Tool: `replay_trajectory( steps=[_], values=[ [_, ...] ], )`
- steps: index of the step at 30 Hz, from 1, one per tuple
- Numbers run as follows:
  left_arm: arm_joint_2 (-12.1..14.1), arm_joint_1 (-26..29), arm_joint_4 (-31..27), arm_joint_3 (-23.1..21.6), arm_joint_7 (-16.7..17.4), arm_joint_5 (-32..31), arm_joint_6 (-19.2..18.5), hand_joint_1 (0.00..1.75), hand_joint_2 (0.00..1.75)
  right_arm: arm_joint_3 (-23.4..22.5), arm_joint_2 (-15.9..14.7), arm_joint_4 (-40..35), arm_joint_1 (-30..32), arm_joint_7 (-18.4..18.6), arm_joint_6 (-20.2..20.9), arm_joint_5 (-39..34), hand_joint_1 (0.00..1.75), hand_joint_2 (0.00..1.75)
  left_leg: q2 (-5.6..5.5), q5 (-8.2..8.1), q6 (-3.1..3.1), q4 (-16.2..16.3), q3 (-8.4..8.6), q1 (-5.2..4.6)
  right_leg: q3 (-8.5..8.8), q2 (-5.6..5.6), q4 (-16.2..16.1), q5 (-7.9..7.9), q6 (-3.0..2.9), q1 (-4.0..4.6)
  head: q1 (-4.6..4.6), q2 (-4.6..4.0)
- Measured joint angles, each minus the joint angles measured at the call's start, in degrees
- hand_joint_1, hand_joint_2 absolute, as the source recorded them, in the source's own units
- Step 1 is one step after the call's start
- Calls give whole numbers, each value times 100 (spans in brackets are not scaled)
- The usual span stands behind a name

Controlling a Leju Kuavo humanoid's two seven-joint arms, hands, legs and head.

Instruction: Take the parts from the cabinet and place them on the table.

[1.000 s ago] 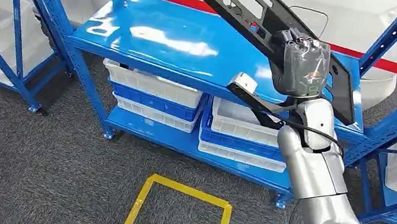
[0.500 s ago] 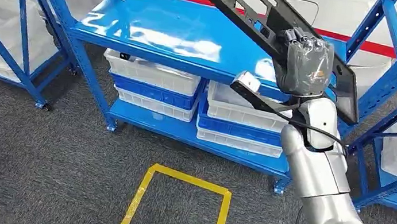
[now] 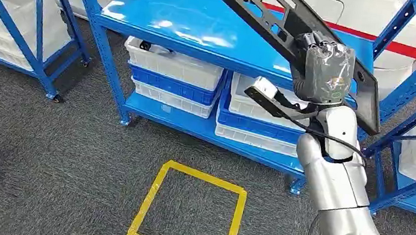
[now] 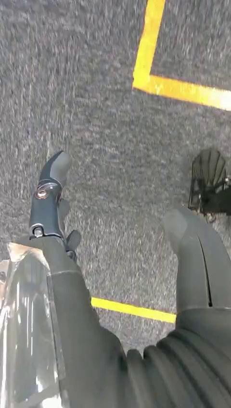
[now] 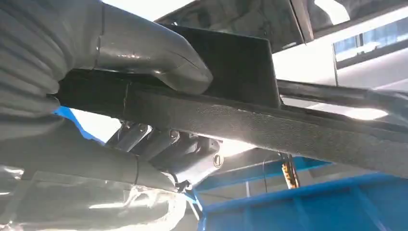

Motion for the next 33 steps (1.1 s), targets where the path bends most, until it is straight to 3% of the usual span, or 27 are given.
replay_trajectory(
  steps=[1,2,3,4,5,8,16,20,21,23,24,25,26,27,28,29,30,31,33],
  values=[
    [-2,0,0,5,0,4,0,0,175,0,0,-2,19,7,-2,20,175,175,-2,54,-14,1,-65,-2,228,0,-265,148,63,2,9,0],
    [-7,-1,0,7,0,9,2,0,175,0,0,-4,20,11,-2,35,175,175,-5,106,-30,3,-126,-5,561,0,-736,311,104,7,9,0],
    [-9,-2,-2,13,-2,20,9,0,175,0,7,-19,18,17,-6,48,175,175,-9,155,-51,7,-169,-7,947,-1,-1306,406,99,9,7,0],
    [-15,-1,-2,18,-4,35,20,0,175,-2,18,-50,17,28,-9,57,175,175,-7,194,-78,16,-208,-13,1257,0,-1789,305,32,13,11,0],
    [-17,-4,-2,31,-9,61,29,0,175,-4,39,-78,29,35,-17,74,175,175,-2,249,-117,14,-234,-26,1362,6,-1948,290,-7,73,-8,0],
    [-46,9,0,90,-26,70,33,0,175,-35,63,-96,45,70,-35,116,175,175,-9,369,-207,-32,-228,-17,1198,17,-1928,378,-92,94,29,0],
    [-46,10,0,90,-26,70,33,0,175,-35,63,-96,46,70,-35,116,175,175,-9,370,-210,-31,-228,-18,1198,17,-1930,382,-96,91,29,0],
    [-37,14,0,101,-26,70,44,0,175,-39,76,-94,46,76,-35,125,175,175,-17,377,-236,-37,-257,-29,1201,8,-1957,428,-156,6,39,0],
    [-37,17,0,105,-26,72,50,0,175,-44,107,-98,37,87,-42,129,175,175,-32,128,-274,111,-356,10,1175,-8,-1957,501,-222,-47,24,0],
    [-50,24,0,105,-24,72,61,0,175,-46,144,-98,39,85,-46,131,175,175,-33,-294,-300,496,-487,26,1110,-10,-1957,570,-320,-45,9,0],
    [-52,23,0,107,-22,72,83,0,175,-46,175,-96,41,85,-50,136,175,175,-37,-685,-349,1102,-674,40,1030,-10,-1949,637,-320,-44,7,0],
    [-52,23,0,109,-22,72,96,0,175,-46,192,-96,43,83,-55,136,175,175,-36,-806,-373,1396,-757,50,988,-9,-1945,666,-312,-44,2,0],
    [-52,25,0,112,-4,72,105,0,175,-50,203,-87,45,66,-59,136,175,175,-33,-810,-427,1798,-793,87,887,-11,-1924,729,-276,-45,7,0],
    [-55,20,-2,140,-2,72,105,0,175,-92,212,-79,34,48,-66,138,175,175,-13,-332,-484,508,210,178,726,-12,-1799,784,-217,-84,2,0],
    [-66,13,-2,168,-2,59,105,0,175,-140,216,-79,-4,28,-116,136,175,175,-49,-404,-298,167,311,81,610,-10,-1779,917,-12,-23,-4,0],
    [-83,11,-2,171,0,55,103,0,175,-157,205,-79,-2,31,-116,136,175,175,-31,-331,-196,86,308,105,562,-4,-1765,908,28,22,-9,0],
    [-92,6,-2,175,4,42,103,0,175,-179,188,-74,0,31,-131,136,175,175,-12,-275,-142,60,282,88,476,0,-1641,775,8,-31,-4,0],
    [-87,1,-2,182,17,33,103,0,175,-192,177,-74,-2,28,-136,138,175,175,-7,-232,-80,59,236,86,341,0,-1306,547,-40,-29,11,0],
    [-90,-1,-2,184,35,2,103,0,175,-197,153,-66,25,30,-188,162,175,175,-2,-153,-54,60,123,70,-39,0,-339,107,-71,-32,18,0]
  ],
)
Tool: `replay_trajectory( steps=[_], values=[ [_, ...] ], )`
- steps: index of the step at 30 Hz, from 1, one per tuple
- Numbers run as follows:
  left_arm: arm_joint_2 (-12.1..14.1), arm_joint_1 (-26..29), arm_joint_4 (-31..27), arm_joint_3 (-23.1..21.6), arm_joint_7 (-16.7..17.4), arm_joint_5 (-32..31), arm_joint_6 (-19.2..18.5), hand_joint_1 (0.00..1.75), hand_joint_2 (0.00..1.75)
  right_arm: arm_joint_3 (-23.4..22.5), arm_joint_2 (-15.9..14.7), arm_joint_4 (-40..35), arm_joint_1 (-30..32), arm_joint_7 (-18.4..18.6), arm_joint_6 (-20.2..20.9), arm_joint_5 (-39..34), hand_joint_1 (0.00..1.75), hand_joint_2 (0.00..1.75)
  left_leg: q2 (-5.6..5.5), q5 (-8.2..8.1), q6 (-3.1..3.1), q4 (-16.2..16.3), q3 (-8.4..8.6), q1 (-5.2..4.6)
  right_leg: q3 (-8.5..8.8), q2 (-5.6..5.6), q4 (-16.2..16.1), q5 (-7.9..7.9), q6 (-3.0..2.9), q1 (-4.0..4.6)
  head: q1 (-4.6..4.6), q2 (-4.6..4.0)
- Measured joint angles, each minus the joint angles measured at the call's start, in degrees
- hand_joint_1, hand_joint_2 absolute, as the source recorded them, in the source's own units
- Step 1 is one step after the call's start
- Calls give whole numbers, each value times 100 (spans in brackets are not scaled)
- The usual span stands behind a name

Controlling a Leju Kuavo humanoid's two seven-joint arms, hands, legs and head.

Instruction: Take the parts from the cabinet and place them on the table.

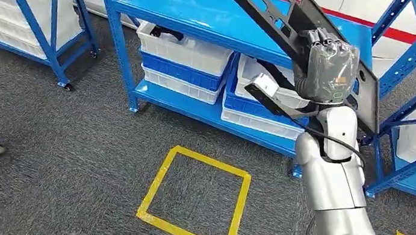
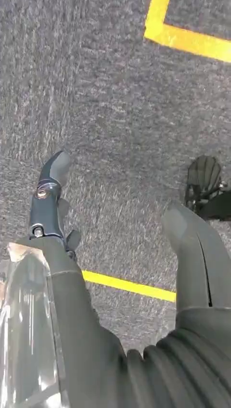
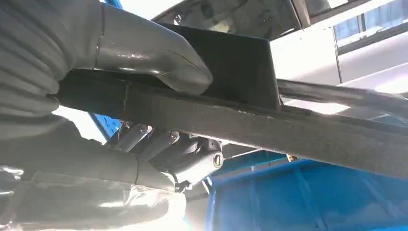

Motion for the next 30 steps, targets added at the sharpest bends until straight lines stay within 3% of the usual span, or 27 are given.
replay_trajectory(
  steps=[1,2,3,5,6,8,10,11,12,13,15,16,17,18,19,20,21,22,23,25,27,28,29,30],
  values=[
    [-7,0,0,0,15,-5,-2,0,175,-4,-11,11,24,0,-13,13,175,175,-1,43,1,3,-56,-5,-122,1,359,-131,16,1,0,0],
    [-11,1,0,0,26,-7,-2,0,175,-11,-22,22,50,0,-18,13,175,175,-2,84,-3,3,-105,-12,-110,1,438,-147,53,6,8,0],
    [-13,1,0,0,33,-13,-2,0,175,-11,-22,24,73,0,-18,13,175,175,-7,127,-17,6,-158,-16,93,0,178,-74,99,6,6,0],
    [-13,-1,0,0,35,-31,-4,0,175,-13,-24,24,79,0,-31,55,175,175,-12,193,-55,8,-217,-21,781,0,-890,222,164,9,11,0],
    [-13,-2,0,0,37,-39,-4,0,175,-22,-24,22,77,2,-44,75,175,175,-11,221,-78,11,-226,-21,1091,-1,-1369,305,147,9,11,0],
    [-13,-9,0,0,46,-48,-11,0,175,-33,-15,22,92,7,-72,92,175,175,0,286,-154,14,-270,-50,1109,13,-1496,337,42,96,15,0],
    [-15,-11,0,0,74,-55,-15,0,175,-41,-20,24,133,11,-129,100,175,175,-2,357,-210,-18,-273,-42,1077,19,-1467,379,-17,108,11,0],
    [-9,-8,0,0,88,-53,-20,0,175,-46,-22,24,145,9,-138,96,175,175,-16,385,-246,-26,-297,-52,1058,7,-1511,447,-73,35,17,0],
    [-4,-10,0,0,92,-53,-20,0,175,-46,-9,22,145,-2,-155,90,175,175,-28,256,-264,52,-359,-24,1046,-8,-1521,486,-103,-21,4,0],
    [-4,-8,0,0,96,-55,-20,0,175,-46,2,22,145,-31,-168,74,175,175,-27,13,-281,303,-451,-18,1005,-9,-1521,528,-182,-24,-2,0],
    [2,-7,0,-2,92,-101,0,0,175,-46,11,24,161,-111,-190,-4,175,175,-30,-524,-342,1269,-804,-6,924,-16,-1519,586,-218,-10,-31,0],
    [2,-5,0,-2,90,-123,20,0,175,-46,11,31,172,-161,-208,-89,175,175,-28,-680,-363,1647,-936,-4,889,-17,-1517,612,-211,-5,-42,0],
    [2,-1,0,-2,81,-125,39,0,175,-48,11,33,188,-220,-221,-198,175,175,-28,-707,-375,1800,-954,0,860,-16,-1514,630,-191,-4,-40,0],
    [2,3,0,-2,79,-125,48,0,175,-50,9,33,198,-253,-225,-240,175,175,-26,-621,-377,1670,-836,6,838,-14,-1507,648,-183,-5,-44,0],
    [2,3,0,-2,77,-125,52,0,175,-52,2,33,201,-275,-238,-240,175,175,-25,-455,-375,1322,-602,13,821,-12,-1492,659,-178,-10,-48,0],
    [4,1,0,-2,74,-127,61,0,175,-61,-4,33,198,-286,-260,-234,175,175,-24,-227,-366,745,-239,30,812,-7,-1470,663,-169,-14,-55,0],
    [4,-1,0,-2,70,-133,66,0,175,-74,-9,31,191,-293,-299,-236,175,175,-24,-109,-355,235,68,46,803,-8,-1438,661,-164,-10,-55,0],
    [-4,-9,0,-2,68,-136,66,0,175,-85,-13,29,178,-297,-337,-243,175,175,-37,-224,-334,121,129,12,751,-9,-1416,662,-123,53,-57,0],
    [-4,-10,0,-2,61,-142,70,0,175,-92,-22,29,168,-297,-356,-249,175,175,-41,-177,-265,111,92,4,720,-7,-1399,678,-101,65,-39,0],
    [-28,6,0,-2,61,-142,77,0,175,-94,-33,22,169,-304,-361,-251,175,175,-34,-147,-236,90,72,-10,699,0,-1391,679,-86,114,-13,0],
    [-24,3,0,-2,61,-142,85,0,175,-96,-48,22,168,-308,-361,-249,175,175,-46,-127,-197,94,50,-79,677,-5,-1406,712,-22,105,4,0],
    [-15,2,0,-2,61,-142,92,0,175,-96,-48,22,167,-308,-361,-256,175,175,-50,-131,-133,134,21,-148,698,-8,-1474,761,65,57,-2,0],
    [-11,0,0,-2,59,-144,98,0,175,-94,-37,15,165,-308,-363,-256,175,175,-70,-104,-59,91,25,-139,711,-29,-1500,789,108,-6,-29,0],
    [-15,0,0,-2,53,-160,98,0,175,-98,-48,11,161,-310,-363,-256,175,175,-65,-32,0,-12,54,-87,701,-27,-1501,785,132,73,-22,0]
  ],
)
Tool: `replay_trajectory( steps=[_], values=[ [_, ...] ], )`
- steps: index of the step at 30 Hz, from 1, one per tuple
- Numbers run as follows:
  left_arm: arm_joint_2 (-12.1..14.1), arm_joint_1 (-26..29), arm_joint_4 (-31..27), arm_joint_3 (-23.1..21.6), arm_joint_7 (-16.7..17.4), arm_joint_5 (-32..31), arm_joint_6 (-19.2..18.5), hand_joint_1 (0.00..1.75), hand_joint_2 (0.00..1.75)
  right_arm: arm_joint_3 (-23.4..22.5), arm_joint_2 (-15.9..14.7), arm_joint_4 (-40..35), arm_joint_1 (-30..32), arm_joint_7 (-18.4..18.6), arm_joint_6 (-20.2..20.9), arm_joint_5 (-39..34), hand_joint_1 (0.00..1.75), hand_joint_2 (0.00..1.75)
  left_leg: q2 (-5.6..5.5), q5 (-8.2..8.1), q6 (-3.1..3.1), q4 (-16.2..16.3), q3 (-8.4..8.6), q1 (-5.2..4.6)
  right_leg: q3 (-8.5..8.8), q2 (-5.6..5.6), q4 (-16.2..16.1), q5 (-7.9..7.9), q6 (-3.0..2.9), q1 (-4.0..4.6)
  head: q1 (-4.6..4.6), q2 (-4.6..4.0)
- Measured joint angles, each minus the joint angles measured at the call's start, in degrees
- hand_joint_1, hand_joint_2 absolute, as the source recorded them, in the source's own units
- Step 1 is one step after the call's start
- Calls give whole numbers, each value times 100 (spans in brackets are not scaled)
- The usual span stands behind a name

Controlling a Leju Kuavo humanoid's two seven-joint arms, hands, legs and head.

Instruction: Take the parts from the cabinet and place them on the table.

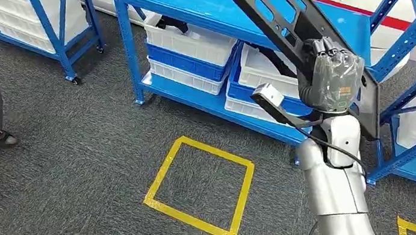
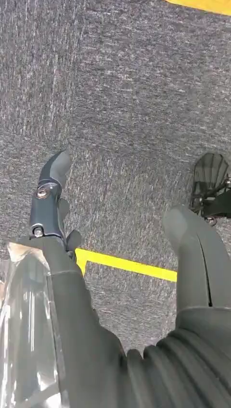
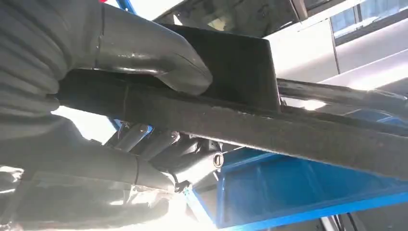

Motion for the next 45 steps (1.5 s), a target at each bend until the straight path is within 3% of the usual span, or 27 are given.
replay_trajectory(
  steps=[2,4,6,7,9,10,11,14,15,16,18,20,21,22,24,25,26,30,31,33,36,37,39,40,41,42,45],
  values=[
    [-4,-4,0,0,-11,-9,0,0,175,-15,-19,-24,-19,2,0,2,175,175,1,71,60,-50,-7,29,-196,16,398,-286,-46,-47,45,0],
    [-4,-4,0,0,-11,-44,-7,0,175,-20,-31,-26,11,33,2,90,175,175,-17,99,70,-48,-57,28,-610,16,1374,-704,-78,-60,63,0],
    [0,-4,0,0,-9,-85,-33,0,175,-39,-50,-33,92,83,4,148,175,175,-87,137,52,-45,-103,28,-804,20,1891,-848,-31,-63,83,0],
    [0,-4,0,0,-7,-94,-44,0,175,-44,-59,-46,134,94,7,166,175,175,-135,155,36,-43,-118,28,-686,21,1729,-782,10,-66,85,0],
    [0,-6,0,0,2,-120,-44,0,175,-57,-87,-90,166,105,13,206,175,175,-243,186,-13,-35,-133,28,-67,73,682,-423,97,-67,111,0],
    [-2,-11,-2,0,4,-129,-44,0,175,-68,-94,-118,165,105,13,223,175,175,-286,199,-35,-27,-140,28,235,229,140,-288,101,-95,116,0],
    [0,-23,-2,0,13,-140,-44,0,175,-87,-107,-135,167,109,15,245,175,175,-313,209,-72,-11,-170,-7,282,309,18,-336,42,-59,111,0],
    [0,-31,-2,-2,37,-186,-42,0,175,-90,-101,-166,195,149,35,358,175,175,-415,284,-179,-34,-225,28,255,177,42,-280,-74,-9,107,0],
    [6,-30,-2,-2,48,-188,-40,0,175,-92,-105,-175,198,155,35,371,175,175,-466,307,-221,-37,-246,27,256,111,13,-243,-134,-69,109,0],
    [15,-29,-2,-2,53,-188,-35,0,175,-94,-98,-190,192,164,35,378,175,175,-361,227,-226,39,-294,44,254,38,-7,-210,-185,-124,107,0],
    [11,-43,-2,-4,55,-188,-35,0,175,-94,-83,-219,198,166,35,387,175,175,-74,-217,-268,672,-578,32,221,-26,-7,-191,-291,-109,42,0],
    [11,-42,-2,-4,59,-188,-35,0,175,-94,-85,-219,209,166,39,391,175,175,10,-632,-319,1632,-985,42,191,-144,-2,-183,-303,-78,41,0],
    [11,-41,-2,-7,61,-188,-35,0,175,-94,-83,-219,223,166,55,407,175,175,23,-660,-333,1812,-1049,47,185,-202,2,-179,-309,-69,33,0],
    [11,-40,-2,-4,61,-188,-35,0,175,-94,-83,-219,237,166,59,426,175,175,36,-567,-337,1707,-970,58,184,-265,3,-179,-308,-66,37,0],
    [22,-43,-2,-4,61,-197,-35,0,175,-94,-81,-219,244,173,72,459,175,175,124,-163,-320,841,-450,69,188,-376,15,-182,-305,-66,37,0],
    [24,-48,-4,-4,61,-197,-33,0,175,-94,-79,-221,240,175,83,477,175,175,307,24,-301,289,-119,68,192,-422,26,-193,-287,-60,31,0],
    [17,-62,-13,-4,61,-197,-35,0,175,-96,-72,-227,236,175,101,496,175,175,504,-64,-270,92,-33,6,181,-459,34,-205,-265,-13,24,0],
    [17,-73,-22,-4,59,-203,-33,0,175,-105,-24,-234,226,175,131,542,175,175,206,36,-129,58,-111,-25,195,-660,30,-203,-149,54,61,0],
    [11,-65,-22,-4,57,-203,-35,0,175,-109,-28,-242,228,175,131,540,175,175,153,91,-58,-5,-74,28,110,-522,92,-264,-100,41,66,0],
    [22,-83,-24,-2,52,-214,-35,0,175,-135,-28,-288,260,162,149,461,175,175,47,133,8,-14,-107,19,-120,-102,680,-597,-164,-3,83,0],
    [22,-77,-22,-2,48,-232,-52,0,175,-146,-39,-304,369,155,155,431,175,175,-184,160,27,-10,-150,18,-700,20,1927,-1017,-162,-25,103,0],
    [22,-68,-22,-2,48,-234,-52,0,175,-146,-39,-310,408,155,155,428,175,175,-274,169,15,-5,-156,18,-688,23,1910,-969,-121,-34,100,0],
    [24,-63,-22,-2,48,-256,-52,0,175,-149,-37,-339,428,146,155,428,175,175,-446,187,-14,1,-155,19,-272,65,1097,-603,-8,-50,109,0],
    [24,-64,-22,-2,48,-258,-50,0,175,-159,-39,-371,427,144,155,428,175,175,-519,195,-29,4,-155,19,-3,170,546,-397,26,-81,107,0],
    [26,-61,-22,-2,48,-258,-48,0,175,-181,-50,-394,426,129,155,420,175,175,-579,206,-49,5,-183,25,178,512,118,-308,22,-115,122,0],
    [26,-67,-22,-2,52,-264,-44,0,175,-188,-50,-411,429,96,155,376,175,175,-642,216,-94,38,-220,-7,217,563,54,-303,-14,-92,113,0],
    [28,-1,-22,-2,55,-264,-35,0,175,-190,-68,-466,469,-39,230,179,175,175,-825,298,-215,-13,-291,42,195,351,88,-274,-63,-20,125,0]
  ],
)
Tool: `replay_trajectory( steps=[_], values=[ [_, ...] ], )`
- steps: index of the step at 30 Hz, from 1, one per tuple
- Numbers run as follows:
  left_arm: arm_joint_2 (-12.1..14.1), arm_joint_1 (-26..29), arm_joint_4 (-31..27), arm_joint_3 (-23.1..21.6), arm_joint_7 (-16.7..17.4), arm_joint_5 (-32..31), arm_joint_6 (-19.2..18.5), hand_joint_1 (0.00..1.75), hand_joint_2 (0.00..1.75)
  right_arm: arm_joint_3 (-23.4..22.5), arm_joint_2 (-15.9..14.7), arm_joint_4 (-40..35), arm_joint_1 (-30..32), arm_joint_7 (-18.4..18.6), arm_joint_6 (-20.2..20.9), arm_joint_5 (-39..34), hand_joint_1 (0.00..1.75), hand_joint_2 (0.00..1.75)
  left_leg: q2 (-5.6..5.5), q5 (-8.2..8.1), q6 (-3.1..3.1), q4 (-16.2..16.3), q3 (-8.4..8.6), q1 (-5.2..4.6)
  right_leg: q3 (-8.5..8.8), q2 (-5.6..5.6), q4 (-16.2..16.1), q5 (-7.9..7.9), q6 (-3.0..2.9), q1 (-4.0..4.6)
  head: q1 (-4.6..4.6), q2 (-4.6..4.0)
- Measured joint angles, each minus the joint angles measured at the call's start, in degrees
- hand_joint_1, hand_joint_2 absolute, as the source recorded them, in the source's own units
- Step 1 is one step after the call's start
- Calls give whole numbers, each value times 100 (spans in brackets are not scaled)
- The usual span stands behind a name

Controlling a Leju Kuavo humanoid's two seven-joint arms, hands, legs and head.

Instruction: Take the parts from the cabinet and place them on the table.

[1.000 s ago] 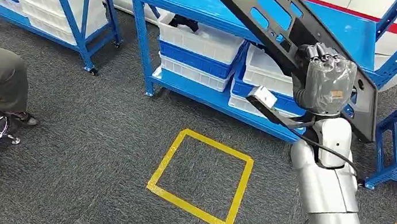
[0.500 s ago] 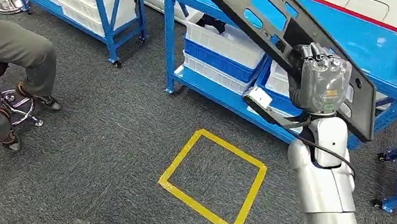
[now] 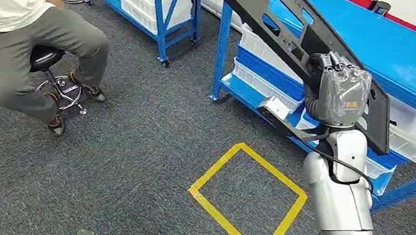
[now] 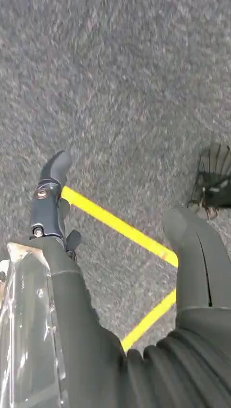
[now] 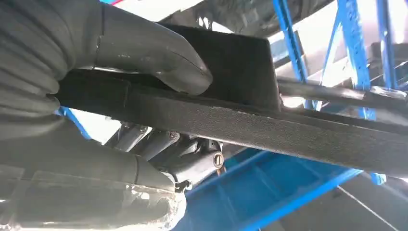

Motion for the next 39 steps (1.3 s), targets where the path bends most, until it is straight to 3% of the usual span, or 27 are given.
replay_trajectory(
  steps=[1,2,3,4,6,7,8,9,10,11,12,14,16,18,20,22,23,25,26,27,31,32,33,34,35,37,39],
  values=[
    [46,22,0,4,-2,2,11,0,175,0,-6,-13,0,-15,13,-22,175,175,-32,-12,-19,25,-29,-5,9,-105,-59,40,-63,-205,-19,0],
    [33,50,0,2,-15,0,15,0,175,0,-7,-33,-3,-28,17,-37,175,175,365,-129,-35,147,-119,-57,22,-177,-70,49,-101,-160,-39,0],
    [44,50,0,2,-22,2,20,0,175,-2,-13,-63,6,-44,15,-41,175,175,636,-337,-51,454,-251,-52,22,-245,-70,46,-186,-148,-110,0],
    [57,46,0,4,-31,2,26,0,175,-9,-24,-105,23,-55,13,-50,175,175,780,-583,-72,958,-478,-27,21,-329,-70,42,-208,-117,-114,0],
    [63,62,0,4,-46,2,26,0,175,-20,-52,-157,80,-67,4,-50,175,175,839,-880,-115,1788,-864,10,20,-504,-69,35,-218,-88,-120,0],
    [65,78,0,4,-48,2,26,0,175,-22,-61,-190,124,-74,0,-46,175,175,852,-856,-131,1865,-894,34,21,-577,-68,33,-217,-88,-116,0],
    [70,88,0,7,-50,13,26,0,175,-24,-68,-234,177,-83,-2,-46,175,175,870,-728,-150,1684,-798,59,21,-649,-66,30,-216,-88,-120,0],
    [83,95,0,9,-57,13,24,0,175,-26,-76,-291,226,-96,-7,-46,175,175,917,-518,-167,1255,-557,83,23,-721,-64,24,-209,-92,-136,0],
    [94,94,0,11,-61,13,24,0,175,-31,-85,-339,257,-96,-7,-46,175,175,1038,-288,-177,659,-216,101,29,-789,-51,3,-176,-102,-153,0],
    [101,89,0,11,-66,13,20,0,175,-37,-94,-383,260,-96,-7,-46,175,175,1333,-226,-189,202,48,97,29,-839,-15,-25,-131,-70,-162,0],
    [87,73,0,11,-66,13,15,0,175,-44,-107,-424,265,-96,-9,-46,175,175,1313,-257,-139,177,92,45,-6,-877,12,-54,-86,-6,-188,0],
    [92,85,0,11,-68,13,9,0,175,-53,-138,-470,274,-96,-11,-41,175,175,1170,-233,-53,174,54,21,41,-968,-5,-47,-47,31,-134,0],
    [101,92,0,15,-70,17,4,0,175,-52,-142,-507,296,-96,-13,-41,175,175,1028,-188,55,124,59,-21,61,-1097,-38,-52,44,53,-133,0],
    [101,103,0,17,-87,22,-2,0,175,-100,-199,-594,360,-77,-31,-41,175,175,915,-139,164,74,75,9,-131,-532,330,-285,32,-28,-136,0],
    [111,97,0,20,-124,22,-20,0,175,-146,-275,-640,446,-33,-42,-24,175,175,764,-127,197,74,57,11,-578,-362,1278,-668,-12,-45,-125,0],
    [109,125,0,20,-147,15,-39,0,175,-217,-348,-678,589,20,-50,0,175,175,588,-118,207,74,52,2,-877,-318,1848,-796,39,-23,-122,0],
    [109,154,0,20,-171,6,-46,0,175,-251,-376,-719,672,53,-53,37,175,175,499,-113,205,75,52,-2,-817,-311,1685,-689,84,-22,-120,0],
    [118,197,0,20,-255,-19,-48,0,175,-336,-426,-880,824,134,-66,188,175,175,342,-100,185,78,55,-2,-340,-255,713,-275,173,-24,-118,0],
    [116,209,0,19,-280,-39,-37,0,175,-386,-454,-966,887,153,-77,217,175,175,272,-90,170,79,51,-1,-86,-72,196,-94,189,-42,-116,0],
    [109,208,2,17,-273,-37,11,0,175,-433,-477,-1025,937,118,-70,166,175,175,210,-76,139,86,30,-8,-5,140,9,-83,134,-49,-120,0],
    [48,46,2,17,118,-127,241,0,175,-461,-479,-1104,1012,53,-59,171,175,175,2,4,6,53,-52,-13,13,-118,-28,0,-37,8,-116,0],
    [55,-20,2,15,190,-144,291,0,175,-466,-463,-1130,1034,66,-66,175,175,175,92,-38,11,98,-70,5,30,-203,-76,36,-93,-153,-140,0],
    [20,-86,0,13,234,-138,351,0,175,-470,-461,-1169,1075,79,-74,173,175,175,454,-193,-21,282,-153,-51,42,-239,-90,45,-110,-107,-172,0],
    [13,-138,0,15,240,-94,413,0,175,-487,-468,-1222,1138,79,-85,155,175,175,667,-430,-56,652,-329,-22,42,-330,-89,37,-221,-97,-230,0],
    [-4,-169,-2,30,236,-9,483,0,175,-516,-483,-1272,1205,79,-90,131,175,175,778,-662,-80,1118,-537,4,43,-406,-88,33,-224,-65,-223,0],
    [-46,-197,-2,149,148,221,636,0,175,-518,-490,-1285,1276,57,-79,81,175,175,846,-871,-130,1777,-842,39,38,-538,-86,29,-227,-45,-225,0],
    [-88,-219,-2,293,105,420,792,0,175,-518,-496,-1285,1284,37,-77,70,175,175,885,-606,-174,1451,-654,100,39,-641,-82,26,-222,-53,-230,0]
  ],
)
